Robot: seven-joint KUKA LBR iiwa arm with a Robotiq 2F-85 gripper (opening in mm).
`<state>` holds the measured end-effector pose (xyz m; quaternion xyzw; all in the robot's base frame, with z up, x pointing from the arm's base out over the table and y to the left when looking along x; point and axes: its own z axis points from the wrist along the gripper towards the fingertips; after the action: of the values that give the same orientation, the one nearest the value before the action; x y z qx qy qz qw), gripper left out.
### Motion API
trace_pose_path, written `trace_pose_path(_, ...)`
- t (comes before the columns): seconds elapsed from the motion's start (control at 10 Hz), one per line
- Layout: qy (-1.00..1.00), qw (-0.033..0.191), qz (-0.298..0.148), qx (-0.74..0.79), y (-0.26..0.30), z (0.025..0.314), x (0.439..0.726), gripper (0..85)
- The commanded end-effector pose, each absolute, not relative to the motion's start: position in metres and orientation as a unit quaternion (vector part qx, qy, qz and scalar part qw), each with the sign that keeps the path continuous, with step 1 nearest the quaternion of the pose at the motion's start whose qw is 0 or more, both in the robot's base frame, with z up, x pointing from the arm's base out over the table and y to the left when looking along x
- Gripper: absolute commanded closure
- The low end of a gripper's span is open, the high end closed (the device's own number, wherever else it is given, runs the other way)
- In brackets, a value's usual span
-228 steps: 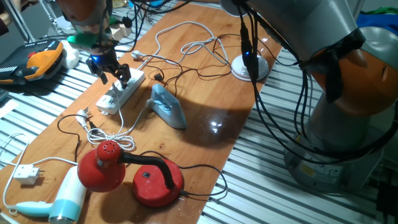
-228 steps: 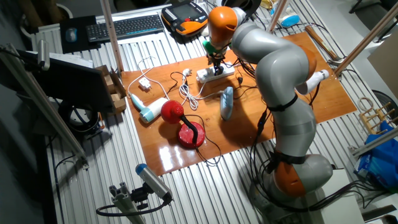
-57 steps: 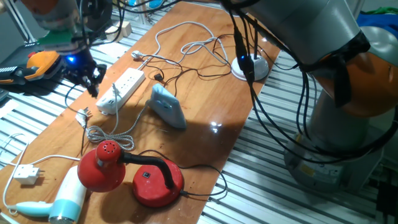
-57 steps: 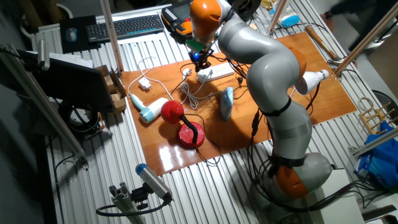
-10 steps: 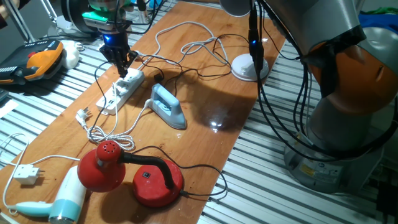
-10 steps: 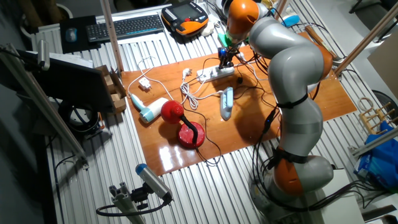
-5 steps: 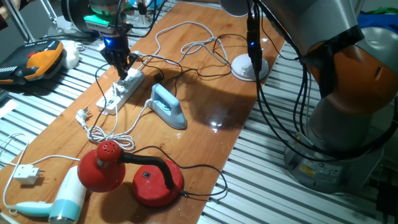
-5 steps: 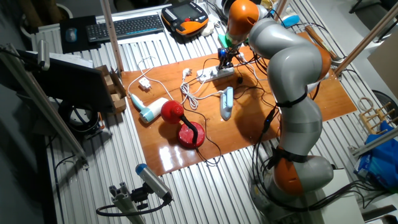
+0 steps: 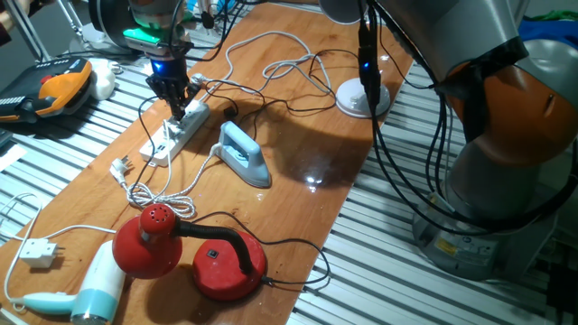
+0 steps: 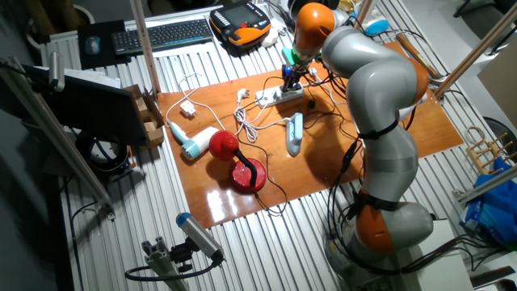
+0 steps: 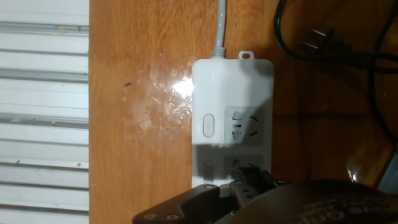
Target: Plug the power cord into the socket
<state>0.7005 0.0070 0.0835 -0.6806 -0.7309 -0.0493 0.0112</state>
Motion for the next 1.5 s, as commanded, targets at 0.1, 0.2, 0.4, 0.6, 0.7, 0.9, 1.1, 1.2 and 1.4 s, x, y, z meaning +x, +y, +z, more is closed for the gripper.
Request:
trace_pose_path(0.1, -0.727, 0.012, -0.049, -0.685, 0.0064, 0.0814, 0.7021, 85.0)
trace_pose_path(0.2, -0.724, 0.013, -0.050, -0.688, 0.0065, 0.0801, 0.7029, 85.0)
trace_pose_path(0.4, -0.722, 0.014, -0.050, -0.690, 0.0073, 0.0791, 0.7038, 85.0)
trace_pose_path(0.6, -0.721, 0.014, -0.050, -0.691, 0.0079, 0.0781, 0.7044, 85.0)
trace_pose_path(0.7, -0.720, 0.014, -0.050, -0.692, 0.0081, 0.0768, 0.7049, 85.0)
trace_pose_path(0.9, -0.720, 0.013, -0.049, -0.692, 0.0077, 0.0757, 0.7056, 85.0)
trace_pose_path(1.1, -0.720, 0.012, -0.048, -0.693, 0.0078, 0.0735, 0.7063, 85.0)
trace_pose_path(1.2, -0.720, 0.011, -0.046, -0.692, 0.0082, 0.0731, 0.7061, 85.0)
trace_pose_path(1.4, -0.722, 0.005, -0.039, -0.691, 0.0083, 0.0735, 0.7057, 85.0)
